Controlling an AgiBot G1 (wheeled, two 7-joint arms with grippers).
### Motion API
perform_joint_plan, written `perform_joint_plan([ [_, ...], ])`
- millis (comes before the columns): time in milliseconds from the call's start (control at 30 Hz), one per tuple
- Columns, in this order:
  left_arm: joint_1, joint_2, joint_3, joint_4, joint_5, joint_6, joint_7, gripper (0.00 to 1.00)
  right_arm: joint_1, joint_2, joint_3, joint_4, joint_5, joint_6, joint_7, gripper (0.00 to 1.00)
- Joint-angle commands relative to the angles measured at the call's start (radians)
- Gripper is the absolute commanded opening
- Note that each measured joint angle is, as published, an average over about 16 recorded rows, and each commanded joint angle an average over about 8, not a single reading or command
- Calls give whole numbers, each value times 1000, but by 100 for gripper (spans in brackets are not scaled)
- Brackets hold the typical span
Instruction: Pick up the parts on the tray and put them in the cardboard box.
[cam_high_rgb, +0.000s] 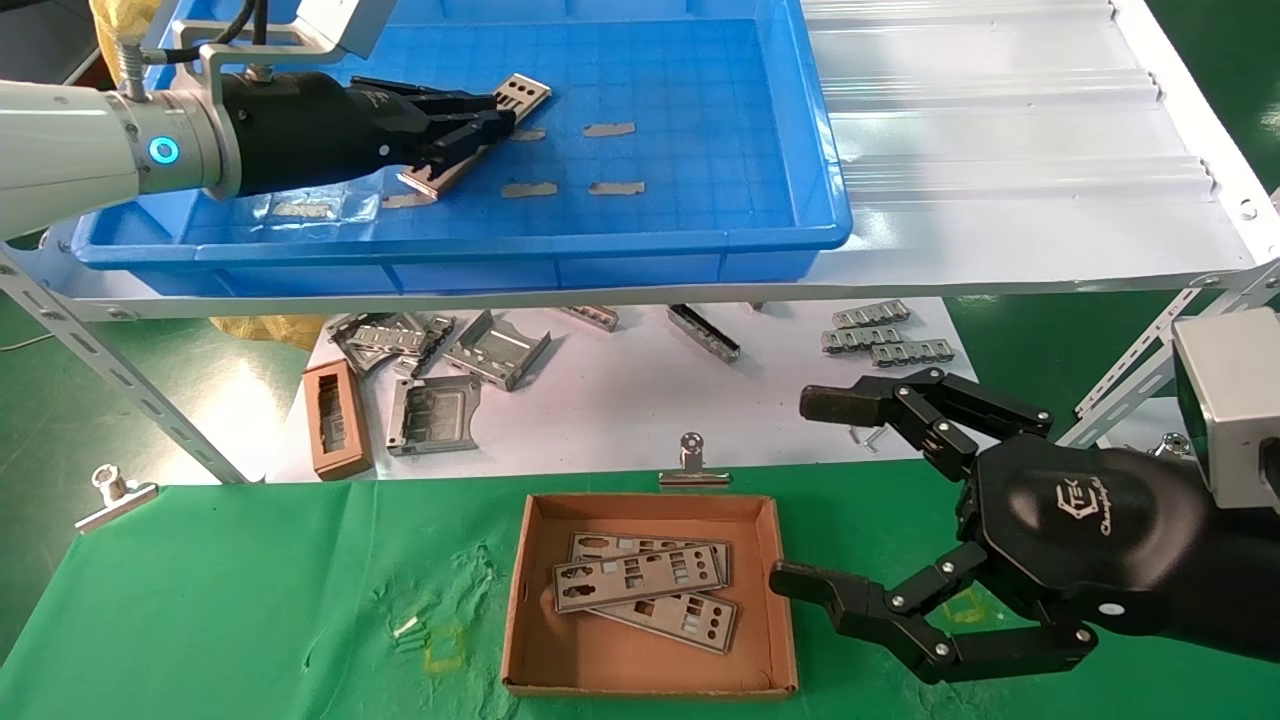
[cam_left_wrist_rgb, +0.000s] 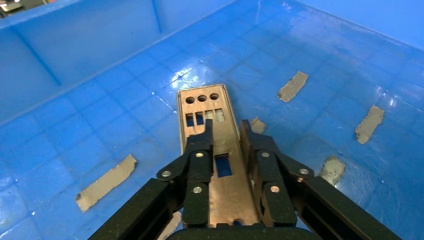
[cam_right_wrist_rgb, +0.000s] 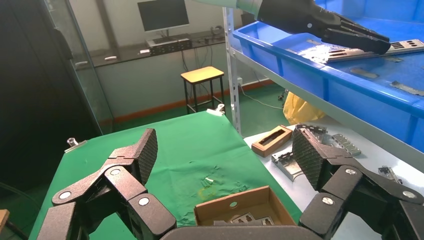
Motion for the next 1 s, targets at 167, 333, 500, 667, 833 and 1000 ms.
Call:
perform_joint_plan([
  [167, -6, -6, -6, -6, -9, 4, 3, 0, 0, 0, 0, 0, 0, 0, 0, 100],
  [333, -18, -12, -10, -11, -14, 9, 6, 0, 0, 0, 0, 0, 0, 0, 0, 100],
  [500, -23, -15, -7, -14, -10, 15, 16, 49, 0, 0, 0, 0, 0, 0, 0, 100],
  [667, -21, -15, 1, -18, 1, 21, 36, 100, 0, 0, 0, 0, 0, 0, 0, 100],
  [833, -19, -13, 4, -18, 6, 23, 51, 100, 0, 0, 0, 0, 0, 0, 0, 100],
  [1000, -20, -12, 6, -16, 9, 23, 60, 100, 0, 0, 0, 0, 0, 0, 0, 100],
])
